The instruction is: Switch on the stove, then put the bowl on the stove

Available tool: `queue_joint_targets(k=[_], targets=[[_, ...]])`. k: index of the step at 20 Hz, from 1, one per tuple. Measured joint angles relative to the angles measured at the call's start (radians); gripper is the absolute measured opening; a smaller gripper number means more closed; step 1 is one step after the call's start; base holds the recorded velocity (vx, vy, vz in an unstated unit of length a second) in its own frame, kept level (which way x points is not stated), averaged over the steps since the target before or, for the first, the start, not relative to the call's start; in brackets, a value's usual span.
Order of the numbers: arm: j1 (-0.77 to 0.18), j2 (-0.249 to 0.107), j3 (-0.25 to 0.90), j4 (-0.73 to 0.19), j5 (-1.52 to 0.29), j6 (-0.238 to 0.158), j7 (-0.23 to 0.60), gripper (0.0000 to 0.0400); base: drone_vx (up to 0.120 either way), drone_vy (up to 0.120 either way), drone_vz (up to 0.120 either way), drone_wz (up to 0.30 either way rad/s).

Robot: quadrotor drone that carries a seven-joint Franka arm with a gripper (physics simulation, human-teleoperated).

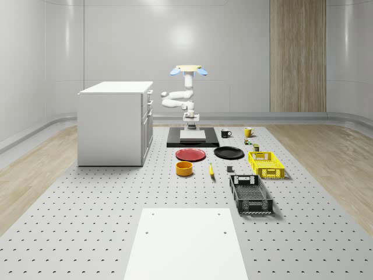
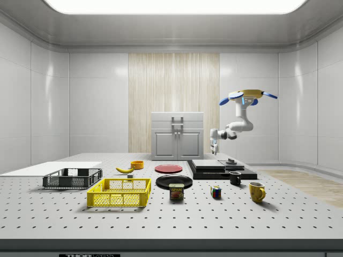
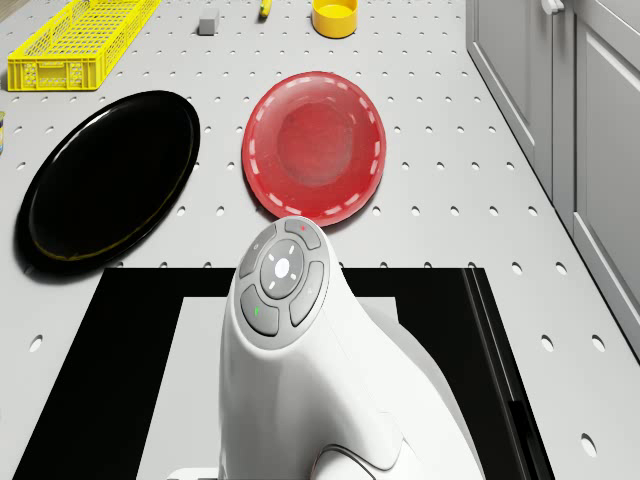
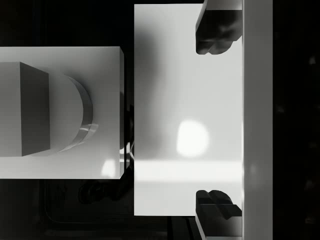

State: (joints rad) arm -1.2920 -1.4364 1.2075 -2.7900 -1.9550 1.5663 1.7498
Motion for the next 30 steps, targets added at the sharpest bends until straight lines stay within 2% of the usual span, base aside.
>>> queue_joint_targets(k=[30], targets=[[-0.006,-0.014,0.002,0.001,0.007,0.013,0.005,0.04,0.12,0.0,0.0,0.0]])
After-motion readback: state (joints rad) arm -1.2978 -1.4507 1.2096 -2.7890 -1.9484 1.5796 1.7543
